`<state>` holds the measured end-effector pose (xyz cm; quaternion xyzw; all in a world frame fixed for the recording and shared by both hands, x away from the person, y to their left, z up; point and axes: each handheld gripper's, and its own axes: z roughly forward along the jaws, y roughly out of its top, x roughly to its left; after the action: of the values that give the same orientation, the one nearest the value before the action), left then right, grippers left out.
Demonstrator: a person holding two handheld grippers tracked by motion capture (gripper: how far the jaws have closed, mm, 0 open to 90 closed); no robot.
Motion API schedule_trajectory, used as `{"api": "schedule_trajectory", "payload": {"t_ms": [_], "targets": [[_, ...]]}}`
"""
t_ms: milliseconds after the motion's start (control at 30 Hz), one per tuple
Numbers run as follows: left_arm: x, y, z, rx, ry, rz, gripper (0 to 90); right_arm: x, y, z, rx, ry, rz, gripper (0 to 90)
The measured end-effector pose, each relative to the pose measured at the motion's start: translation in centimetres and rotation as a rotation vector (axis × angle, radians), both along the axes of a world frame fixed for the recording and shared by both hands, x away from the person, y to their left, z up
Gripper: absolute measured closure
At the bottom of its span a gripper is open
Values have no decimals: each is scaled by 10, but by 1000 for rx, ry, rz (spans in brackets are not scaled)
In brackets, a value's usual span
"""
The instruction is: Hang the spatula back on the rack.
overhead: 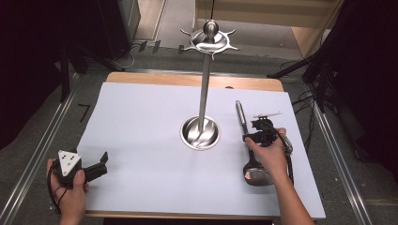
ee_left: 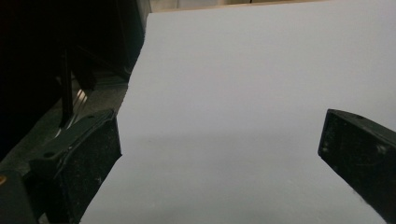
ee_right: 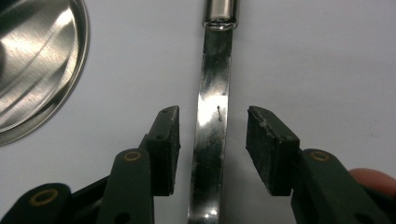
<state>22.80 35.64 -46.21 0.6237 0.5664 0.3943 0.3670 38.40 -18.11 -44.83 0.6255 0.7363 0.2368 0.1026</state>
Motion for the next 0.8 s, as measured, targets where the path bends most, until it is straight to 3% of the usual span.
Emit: {"api": "schedule_trajectory", "payload": {"t_ms": [100, 433, 600, 700, 800], "targets": [[0, 0, 0, -1, 0, 0, 0, 2, 4, -3, -35, 14, -6, 609], [0, 0, 0, 0, 1, -3, 0, 8, 9, -5, -71, 63, -19, 691], [0, 0, 0, -3, 0, -3, 0, 13, 13, -3, -74, 103, -20, 631], [0, 0, 0, -1, 1, -4, 0, 15, 17, -2, -109, 112, -22, 644], [0, 0, 0, 1, 2, -4, 0, 17, 18, -2, -112, 127, -25, 656]]}}
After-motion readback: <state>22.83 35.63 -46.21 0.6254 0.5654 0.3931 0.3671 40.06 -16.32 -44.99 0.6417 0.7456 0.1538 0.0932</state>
